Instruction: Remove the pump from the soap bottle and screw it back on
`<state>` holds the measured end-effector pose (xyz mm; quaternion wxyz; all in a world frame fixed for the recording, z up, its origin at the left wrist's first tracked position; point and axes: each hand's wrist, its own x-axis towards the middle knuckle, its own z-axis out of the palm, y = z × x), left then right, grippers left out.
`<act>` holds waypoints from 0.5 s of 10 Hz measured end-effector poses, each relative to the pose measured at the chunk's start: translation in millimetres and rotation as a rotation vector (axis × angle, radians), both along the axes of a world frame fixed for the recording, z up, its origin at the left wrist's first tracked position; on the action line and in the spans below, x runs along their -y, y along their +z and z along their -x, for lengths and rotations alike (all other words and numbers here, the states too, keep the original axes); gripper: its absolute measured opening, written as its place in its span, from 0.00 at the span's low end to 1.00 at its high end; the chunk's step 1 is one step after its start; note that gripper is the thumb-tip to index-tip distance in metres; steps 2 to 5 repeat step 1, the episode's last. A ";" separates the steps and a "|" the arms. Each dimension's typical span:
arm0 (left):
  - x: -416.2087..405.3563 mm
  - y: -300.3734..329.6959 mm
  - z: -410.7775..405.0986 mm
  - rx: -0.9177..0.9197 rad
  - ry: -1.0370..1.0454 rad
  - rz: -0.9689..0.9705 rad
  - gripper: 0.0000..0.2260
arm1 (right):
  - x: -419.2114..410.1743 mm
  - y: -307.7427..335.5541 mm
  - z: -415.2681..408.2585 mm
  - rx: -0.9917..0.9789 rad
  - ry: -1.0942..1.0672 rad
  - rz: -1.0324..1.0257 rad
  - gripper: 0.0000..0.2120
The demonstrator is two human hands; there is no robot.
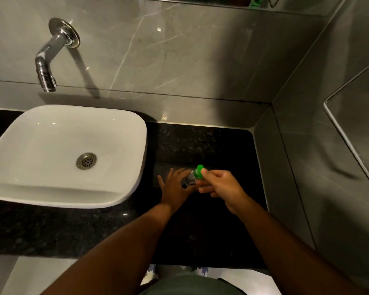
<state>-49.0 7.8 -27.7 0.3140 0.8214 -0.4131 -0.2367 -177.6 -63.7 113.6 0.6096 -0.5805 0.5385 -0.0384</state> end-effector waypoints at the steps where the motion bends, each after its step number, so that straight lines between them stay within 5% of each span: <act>1: 0.7 0.0 -3.5 0.007 -0.003 -0.047 0.33 | -0.6 0.7 16.4 0.167 -0.205 0.113 0.14; 5: 0.7 0.0 -3.5 0.007 -0.003 -0.047 0.33 | -0.6 0.7 16.4 0.167 -0.205 0.113 0.14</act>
